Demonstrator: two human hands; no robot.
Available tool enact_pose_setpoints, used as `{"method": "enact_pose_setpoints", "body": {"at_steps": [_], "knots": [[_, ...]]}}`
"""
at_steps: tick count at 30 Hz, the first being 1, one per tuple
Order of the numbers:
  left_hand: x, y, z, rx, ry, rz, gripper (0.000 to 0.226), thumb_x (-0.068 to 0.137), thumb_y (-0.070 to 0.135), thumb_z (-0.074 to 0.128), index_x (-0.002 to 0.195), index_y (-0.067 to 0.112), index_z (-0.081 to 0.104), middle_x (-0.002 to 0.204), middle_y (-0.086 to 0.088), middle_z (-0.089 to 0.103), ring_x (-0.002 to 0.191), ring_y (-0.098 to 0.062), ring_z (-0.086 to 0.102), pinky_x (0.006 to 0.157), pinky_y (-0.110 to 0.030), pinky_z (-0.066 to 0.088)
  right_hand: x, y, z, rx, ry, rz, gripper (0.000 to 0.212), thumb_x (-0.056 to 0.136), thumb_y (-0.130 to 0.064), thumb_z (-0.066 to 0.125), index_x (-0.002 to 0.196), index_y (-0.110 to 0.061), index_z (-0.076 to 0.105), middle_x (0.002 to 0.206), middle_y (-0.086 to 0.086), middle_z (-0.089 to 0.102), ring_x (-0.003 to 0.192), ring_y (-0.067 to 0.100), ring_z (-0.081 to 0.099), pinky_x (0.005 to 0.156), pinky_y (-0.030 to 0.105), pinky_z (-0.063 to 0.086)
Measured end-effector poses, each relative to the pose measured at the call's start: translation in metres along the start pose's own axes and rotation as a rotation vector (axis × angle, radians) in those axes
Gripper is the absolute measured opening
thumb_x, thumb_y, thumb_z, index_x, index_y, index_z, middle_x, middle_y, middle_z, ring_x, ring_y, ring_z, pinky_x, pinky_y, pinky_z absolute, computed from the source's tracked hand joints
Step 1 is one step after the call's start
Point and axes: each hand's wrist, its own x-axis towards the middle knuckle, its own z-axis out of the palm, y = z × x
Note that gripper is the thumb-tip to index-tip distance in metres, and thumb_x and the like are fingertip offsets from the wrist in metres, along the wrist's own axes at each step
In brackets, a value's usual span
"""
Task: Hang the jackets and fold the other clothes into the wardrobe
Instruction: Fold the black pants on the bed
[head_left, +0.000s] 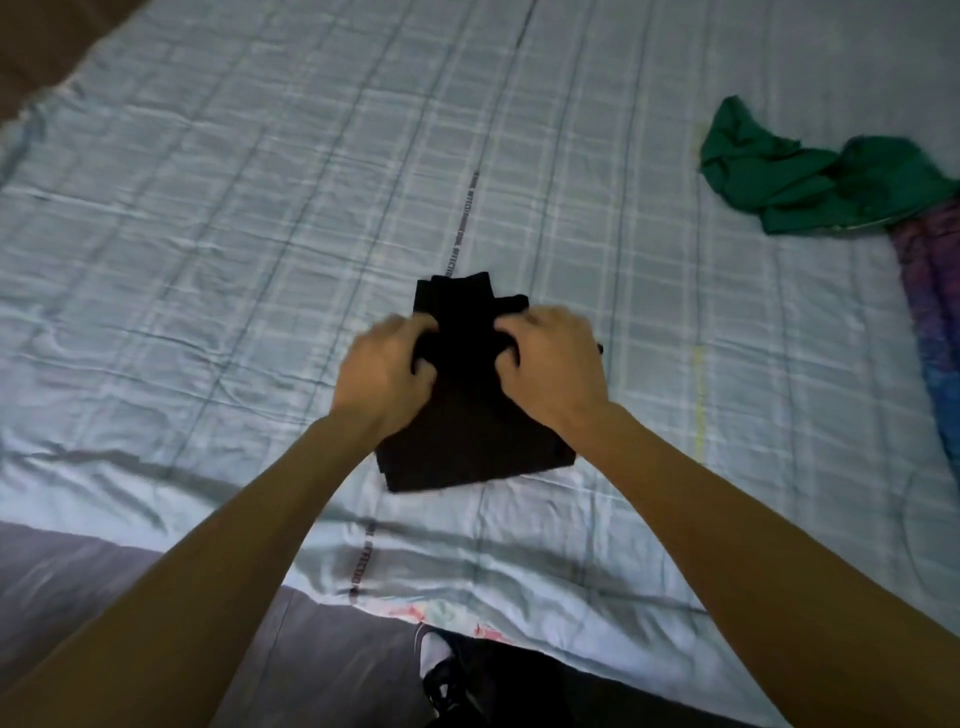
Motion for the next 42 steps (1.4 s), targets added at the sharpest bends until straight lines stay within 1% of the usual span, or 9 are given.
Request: {"method": "enact_pose_setpoints", "body": {"at_steps": [3,10,13,16,20,23,27,35,42], "knots": [[-0.010,-0.015,0.016,0.027,0.192,0.096,0.042,0.080,0.018,0.054,0.120,0.008,0.055,0.112,-0.016,0.060,0.099,-0.033,0.057,0.087,-0.045,0.046,-0.015,-0.004,0.023,-0.006,0.113,-0.007,0.055,0.085,-0.024,0.054,0.138,-0.014,0.044,0.141,0.017,0.042,0.137,0.036,0.029,0.109,0.049,0.027],[-0.053,-0.031,0.086,0.418,-0.465,0.070,0.086,0.086,0.046,0.056,0.151,0.022,0.005,0.156,-0.013,0.008,0.144,-0.030,0.008,0.115,-0.045,0.018,-0.047,0.013,0.093,-0.169,-0.508,-0.067,0.089,0.085,-0.041,0.062,0.151,-0.021,0.006,0.157,0.011,0.006,0.145,0.029,-0.001,0.115,0.048,0.011],[-0.051,-0.030,0.100,0.492,-0.368,0.024,0.090,0.082,0.039,0.065,0.151,0.022,0.008,0.155,-0.015,0.013,0.143,-0.032,0.014,0.111,-0.048,0.024,-0.047,0.014,0.114,-0.231,-0.415,-0.030,0.093,0.072,-0.029,0.078,0.147,-0.018,0.024,0.148,0.014,0.032,0.138,0.033,0.027,0.106,0.047,0.030],[-0.035,-0.030,0.104,0.478,-0.290,0.031,0.073,0.065,0.022,0.079,0.131,0.015,0.048,0.122,-0.017,0.055,0.110,-0.035,0.054,0.083,-0.047,0.049,-0.035,0.013,0.121,-0.205,-0.279,-0.077,0.059,0.069,-0.024,0.078,0.124,-0.017,0.057,0.112,0.009,0.061,0.100,0.029,0.059,0.081,0.039,0.046],[0.010,-0.017,0.061,0.126,-0.402,-0.135,0.020,0.071,0.017,0.058,0.090,0.023,0.059,0.088,-0.007,0.064,0.084,-0.032,0.059,0.066,-0.032,0.044,0.005,0.022,0.079,0.034,-0.321,-0.052,0.029,0.080,-0.034,0.056,0.104,-0.018,0.065,0.090,0.004,0.066,0.082,0.026,0.062,0.068,0.031,0.039],[0.045,-0.009,0.026,-0.060,-0.232,-0.209,0.017,0.066,0.025,0.051,0.081,0.026,0.060,0.077,-0.002,0.061,0.076,-0.028,0.058,0.065,-0.030,0.042,0.033,0.024,0.051,0.019,0.007,-0.039,0.030,0.073,-0.029,0.056,0.098,-0.016,0.066,0.084,0.005,0.068,0.077,0.026,0.062,0.072,0.033,0.034],[0.080,-0.008,0.016,0.057,0.299,-0.078,0.047,0.073,0.010,0.057,0.120,0.008,0.056,0.108,-0.018,0.059,0.099,-0.035,0.054,0.087,-0.045,0.041,0.064,0.025,0.039,0.014,0.278,0.044,0.050,0.076,-0.016,0.060,0.126,-0.014,0.052,0.128,0.012,0.052,0.121,0.029,0.046,0.100,0.042,0.031],[0.078,-0.038,0.085,0.381,-0.301,0.036,0.095,0.079,0.041,0.060,0.150,0.019,0.000,0.157,-0.014,0.007,0.145,-0.029,0.004,0.115,-0.051,0.012,0.085,0.043,0.097,-0.183,-0.153,-0.188,0.061,0.091,-0.034,0.047,0.147,-0.016,0.029,0.155,0.016,0.020,0.145,0.030,0.011,0.117,0.051,0.007],[0.091,-0.056,0.111,0.466,-0.157,0.087,0.110,0.066,0.062,0.070,0.147,0.012,0.015,0.152,-0.018,0.025,0.140,-0.035,0.026,0.107,-0.056,0.028,0.119,0.062,0.131,-0.061,0.127,-0.370,0.027,0.091,-0.027,0.049,0.110,-0.015,0.064,0.106,0.008,0.062,0.106,0.025,0.058,0.105,0.045,0.035]]}}
